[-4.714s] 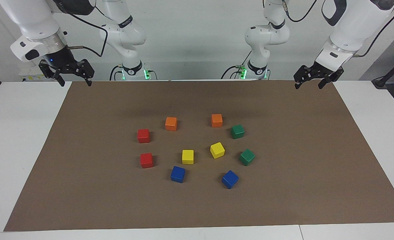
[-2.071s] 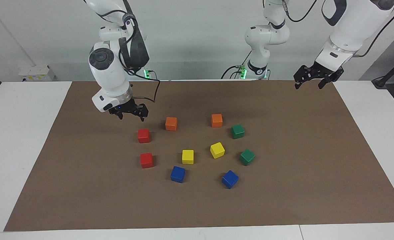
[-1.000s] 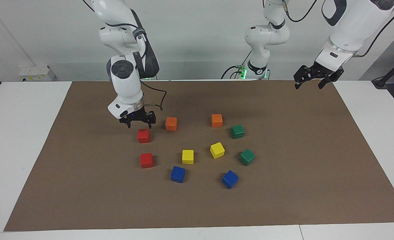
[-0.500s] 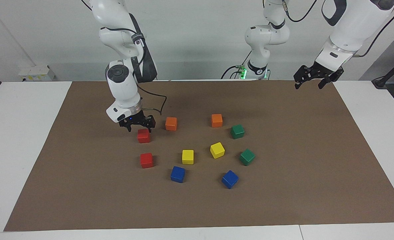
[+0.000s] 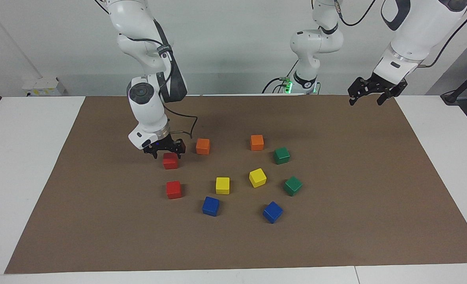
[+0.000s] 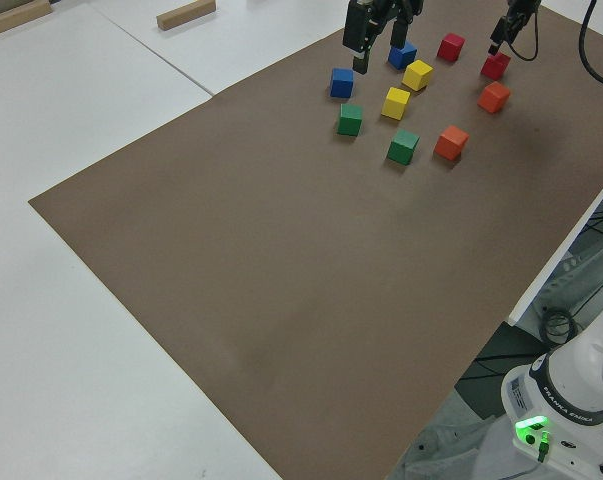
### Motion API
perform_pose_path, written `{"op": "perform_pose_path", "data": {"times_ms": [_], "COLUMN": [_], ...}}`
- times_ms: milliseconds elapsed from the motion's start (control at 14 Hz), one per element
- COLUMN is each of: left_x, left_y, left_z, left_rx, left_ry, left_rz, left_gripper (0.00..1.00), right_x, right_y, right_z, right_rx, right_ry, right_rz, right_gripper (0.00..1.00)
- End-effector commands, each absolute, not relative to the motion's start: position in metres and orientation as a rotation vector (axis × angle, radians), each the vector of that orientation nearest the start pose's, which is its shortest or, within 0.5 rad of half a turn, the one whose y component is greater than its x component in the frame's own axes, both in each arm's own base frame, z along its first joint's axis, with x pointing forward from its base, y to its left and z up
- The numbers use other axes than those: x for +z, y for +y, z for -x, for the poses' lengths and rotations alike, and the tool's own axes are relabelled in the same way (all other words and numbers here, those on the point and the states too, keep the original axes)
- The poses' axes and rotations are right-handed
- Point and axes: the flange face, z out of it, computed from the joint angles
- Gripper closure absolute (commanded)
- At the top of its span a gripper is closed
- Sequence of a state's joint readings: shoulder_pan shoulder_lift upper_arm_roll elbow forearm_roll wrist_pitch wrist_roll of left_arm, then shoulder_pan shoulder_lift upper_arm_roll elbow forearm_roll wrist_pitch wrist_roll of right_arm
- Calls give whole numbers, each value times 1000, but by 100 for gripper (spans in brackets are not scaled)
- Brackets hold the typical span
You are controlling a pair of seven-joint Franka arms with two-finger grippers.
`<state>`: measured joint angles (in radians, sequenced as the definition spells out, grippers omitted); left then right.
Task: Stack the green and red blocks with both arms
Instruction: 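Move the left gripper toward the nearer green cube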
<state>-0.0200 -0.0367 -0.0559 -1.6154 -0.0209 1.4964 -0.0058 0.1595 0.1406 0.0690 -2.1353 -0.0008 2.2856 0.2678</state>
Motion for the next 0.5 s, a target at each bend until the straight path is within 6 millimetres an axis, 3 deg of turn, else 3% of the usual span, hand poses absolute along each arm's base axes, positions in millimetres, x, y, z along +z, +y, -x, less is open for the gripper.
{"op": "perform_pose_path", "data": {"times_ms": [0, 143, 286, 429], "left_x": [622, 604, 571, 537], "left_y": [-40, -57, -107, -133], "left_z": [-532, -536, -535, -538], "left_rx": [70, -4, -36, -62], "left_ry": [51, -41, -144, -187], "left_rz": [3138, 3144, 3146, 3153], "left_gripper": [0, 0, 0, 0], "right_x": [330, 328, 321, 319], "right_y": [118, 118, 116, 111], "right_z": [-538, -535, -526, -523], "right_rx": [3, 10, 42, 52], "right_ry": [39, 36, 29, 36], "right_rz": [3116, 3118, 3123, 3125], "right_gripper": [0, 0, 0, 0]}}
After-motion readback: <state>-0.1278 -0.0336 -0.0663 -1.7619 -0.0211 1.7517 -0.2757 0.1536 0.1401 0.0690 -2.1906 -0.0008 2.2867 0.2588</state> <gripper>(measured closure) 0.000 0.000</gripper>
